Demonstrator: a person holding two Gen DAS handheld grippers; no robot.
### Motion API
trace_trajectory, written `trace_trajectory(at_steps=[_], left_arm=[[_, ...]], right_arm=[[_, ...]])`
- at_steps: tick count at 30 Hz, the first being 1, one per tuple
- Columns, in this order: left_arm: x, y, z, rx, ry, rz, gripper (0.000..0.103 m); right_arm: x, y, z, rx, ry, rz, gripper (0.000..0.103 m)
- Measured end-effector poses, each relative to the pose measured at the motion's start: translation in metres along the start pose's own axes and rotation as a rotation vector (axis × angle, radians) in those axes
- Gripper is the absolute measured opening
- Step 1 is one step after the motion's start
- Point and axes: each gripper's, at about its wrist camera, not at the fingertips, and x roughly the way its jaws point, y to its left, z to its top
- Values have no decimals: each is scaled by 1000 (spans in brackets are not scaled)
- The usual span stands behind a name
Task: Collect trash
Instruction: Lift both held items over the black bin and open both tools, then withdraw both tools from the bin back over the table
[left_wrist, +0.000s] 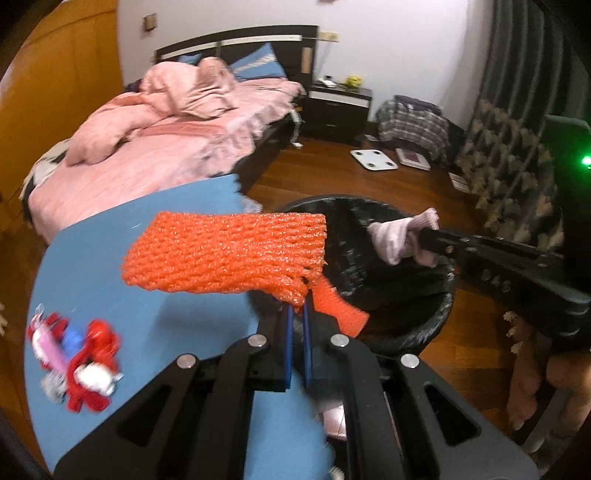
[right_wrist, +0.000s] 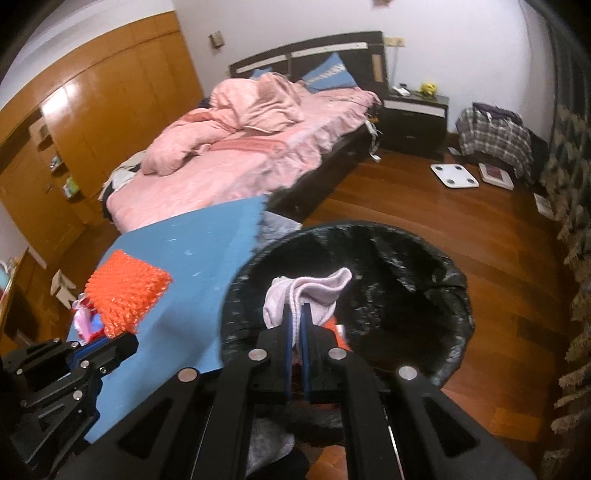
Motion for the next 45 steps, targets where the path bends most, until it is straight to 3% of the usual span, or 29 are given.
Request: trace_trajectory(at_steps=[5,7,9,10,14,19,21,24,26,31,37,45], left_arm=[[43,-33,17,67,18,-61,6],[62,-37,20,80,39,-91,14],[83,-39,20,94,57,-82,34],[90,-38,18,98,62,-77,36],[101,-23,10,96,88,-49,40],[88,5,0,53,90,-2,50],[78,20,-5,30,89,14,54],[55,42,-18,1,75,56,64],[37,61,-29,-26,70,80,65],[-9,120,-60,-108,55,160,66],[-70,216,-112,-233,41,305,68],[-122,316,-161,-370,29,439,68]], right_arm=[[31,-34,6,24,32,-31,5],[43,-45,7,38,49,-39,9],[53,-55,5,60,60,-52,22],[58,-60,2,75,69,-53,23],[61,-67,-10,93,83,-60,24],[52,-66,-22,122,85,-61,24],[47,-57,-25,117,82,-67,32],[33,-35,-32,93,64,-69,45],[24,-16,-36,73,51,-62,46],[11,49,-52,9,48,15,47],[10,142,-78,-98,71,120,47],[19,255,-109,-227,76,217,47]])
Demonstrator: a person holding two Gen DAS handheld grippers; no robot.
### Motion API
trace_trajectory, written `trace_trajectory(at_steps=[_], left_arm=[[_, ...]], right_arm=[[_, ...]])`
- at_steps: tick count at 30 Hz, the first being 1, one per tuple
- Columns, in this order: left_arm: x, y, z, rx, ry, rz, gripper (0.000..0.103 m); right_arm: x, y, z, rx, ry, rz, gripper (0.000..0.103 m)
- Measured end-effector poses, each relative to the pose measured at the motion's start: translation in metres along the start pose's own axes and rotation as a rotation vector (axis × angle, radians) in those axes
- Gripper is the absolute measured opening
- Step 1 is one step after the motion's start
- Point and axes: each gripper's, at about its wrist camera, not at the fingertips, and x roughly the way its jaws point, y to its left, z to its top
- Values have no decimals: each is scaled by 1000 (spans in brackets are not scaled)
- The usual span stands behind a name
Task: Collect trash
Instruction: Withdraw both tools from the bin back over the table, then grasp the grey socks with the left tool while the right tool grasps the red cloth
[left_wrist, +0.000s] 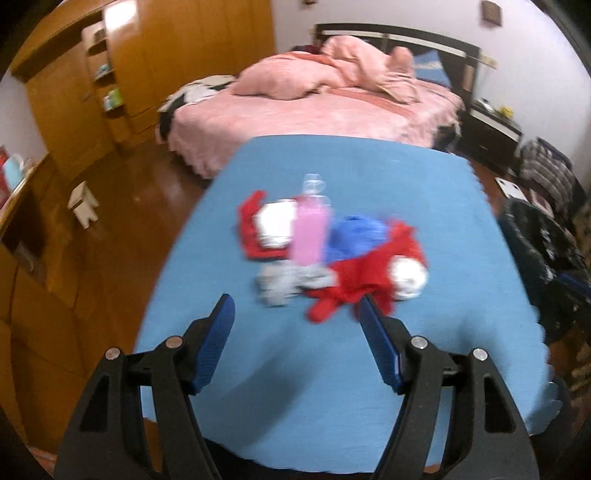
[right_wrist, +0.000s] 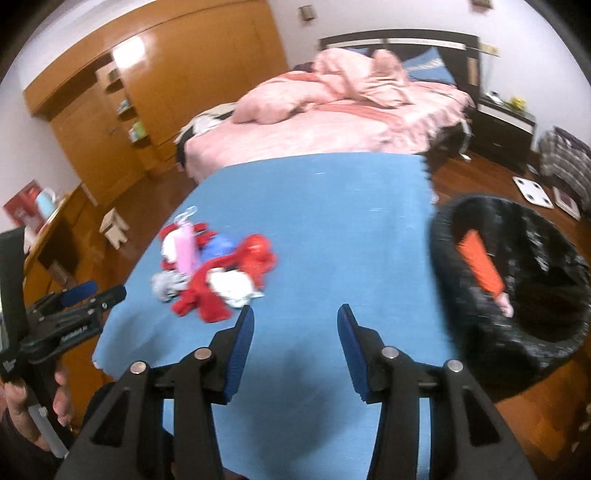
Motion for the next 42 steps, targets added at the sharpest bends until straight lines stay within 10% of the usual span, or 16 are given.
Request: trace_trajectory(at_steps=[28,33,42], left_arm=[[117,18,-1,19,99,-91,60],[129,19,-2,24,123,-138,25],[109,31,-4,-5,82,-147,21]], right_arm=[[109,65,11,-34,99,41,47],[117,69,12,-40,107,53,47],[115,80,13,-53,103,72,46]])
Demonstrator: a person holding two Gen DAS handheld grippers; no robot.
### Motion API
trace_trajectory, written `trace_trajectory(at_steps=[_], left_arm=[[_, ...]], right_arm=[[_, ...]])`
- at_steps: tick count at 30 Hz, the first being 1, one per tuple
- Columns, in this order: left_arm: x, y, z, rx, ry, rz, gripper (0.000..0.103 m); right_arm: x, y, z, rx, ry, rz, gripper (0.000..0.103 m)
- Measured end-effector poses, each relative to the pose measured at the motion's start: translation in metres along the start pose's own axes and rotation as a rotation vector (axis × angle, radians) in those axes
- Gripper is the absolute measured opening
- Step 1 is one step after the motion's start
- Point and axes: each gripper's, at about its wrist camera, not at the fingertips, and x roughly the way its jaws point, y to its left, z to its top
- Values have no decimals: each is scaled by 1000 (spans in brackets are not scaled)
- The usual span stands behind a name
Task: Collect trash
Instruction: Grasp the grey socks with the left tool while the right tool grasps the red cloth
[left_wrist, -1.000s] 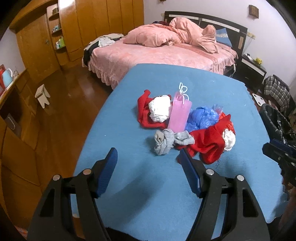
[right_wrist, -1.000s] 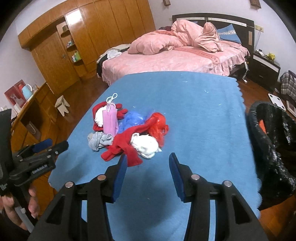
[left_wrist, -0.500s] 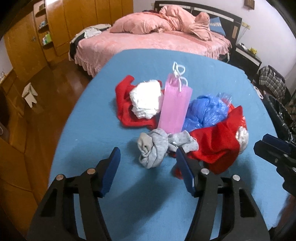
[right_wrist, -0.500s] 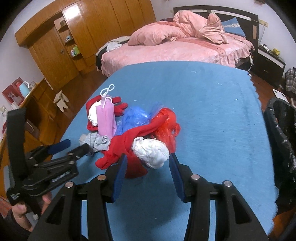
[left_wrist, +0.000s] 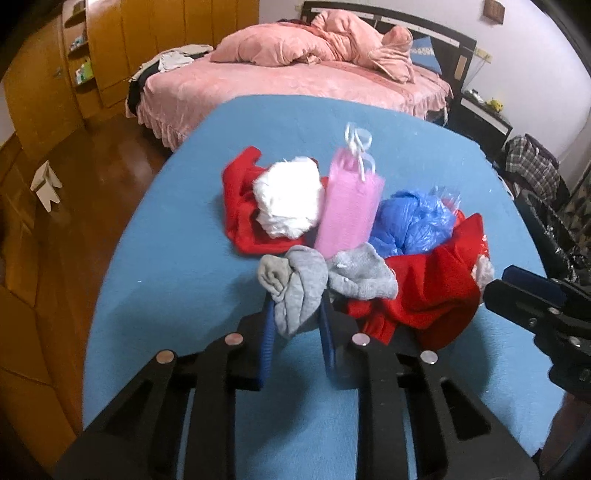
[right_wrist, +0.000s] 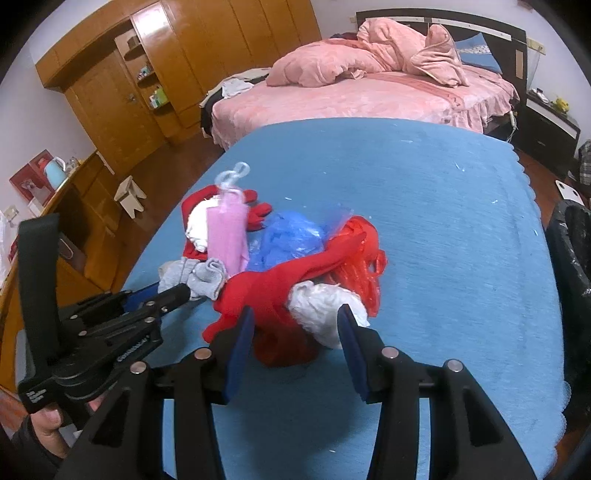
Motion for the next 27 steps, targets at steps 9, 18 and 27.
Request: trace_trajectory(at_steps=[9,18,27], left_arm=[[-26,12,-2,-17,-31,44,21],[-24,17,-3,-26,-19,37,21],[-45,11,-3,-26,-44,42,21]], right_arm=[[6,17,0,-20,11,28,36],[21,23,-2,-33,54,49,3],[-10,20,2,-22,13,87,2]])
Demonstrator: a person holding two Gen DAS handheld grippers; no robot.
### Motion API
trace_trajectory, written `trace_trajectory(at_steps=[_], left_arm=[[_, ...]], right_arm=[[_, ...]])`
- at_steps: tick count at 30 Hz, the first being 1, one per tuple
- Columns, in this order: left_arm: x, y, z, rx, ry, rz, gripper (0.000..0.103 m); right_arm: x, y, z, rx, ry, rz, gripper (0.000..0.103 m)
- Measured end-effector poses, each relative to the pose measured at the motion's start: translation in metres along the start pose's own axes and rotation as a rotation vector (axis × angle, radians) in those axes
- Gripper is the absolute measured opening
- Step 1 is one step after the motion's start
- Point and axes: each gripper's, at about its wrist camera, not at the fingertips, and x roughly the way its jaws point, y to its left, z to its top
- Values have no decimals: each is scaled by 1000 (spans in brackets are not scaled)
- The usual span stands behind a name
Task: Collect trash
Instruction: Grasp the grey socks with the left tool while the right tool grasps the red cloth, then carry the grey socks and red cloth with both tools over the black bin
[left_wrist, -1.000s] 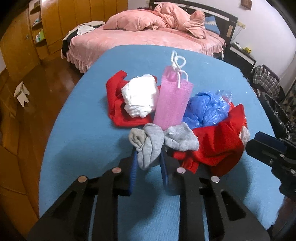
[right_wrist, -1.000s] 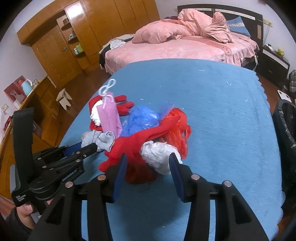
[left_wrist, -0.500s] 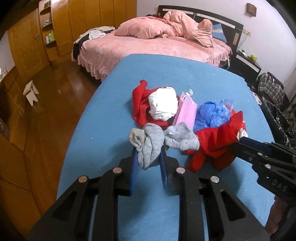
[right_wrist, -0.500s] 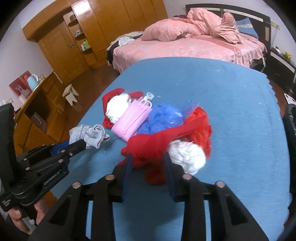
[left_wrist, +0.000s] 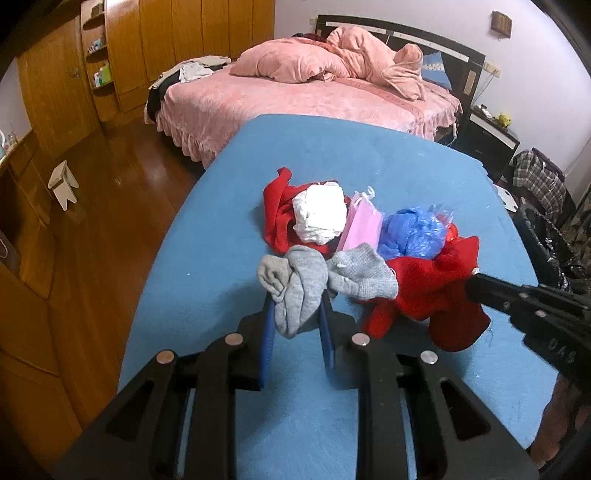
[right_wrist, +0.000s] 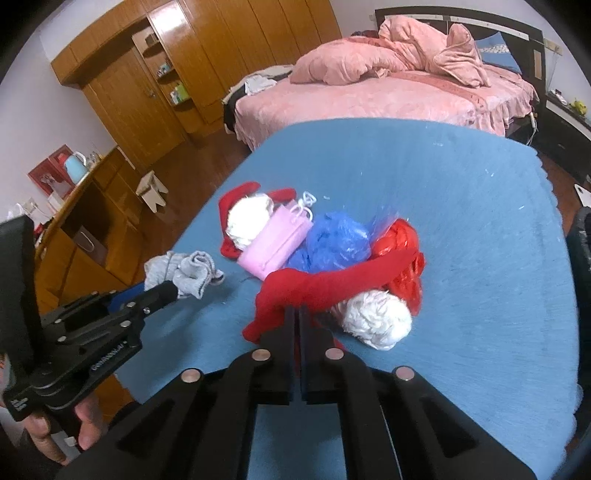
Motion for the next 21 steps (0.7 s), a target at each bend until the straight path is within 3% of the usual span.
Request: trace_trajectory(at_steps=[9,21], left_arm=[[-29,-11,-3,7,-18,4,21],[-60,-48,-7,50,-27,-15,21]], right_arm=[[-54,-4,14,-2,-90,5,2],[-127,-42,27,44,-210,-48,2]])
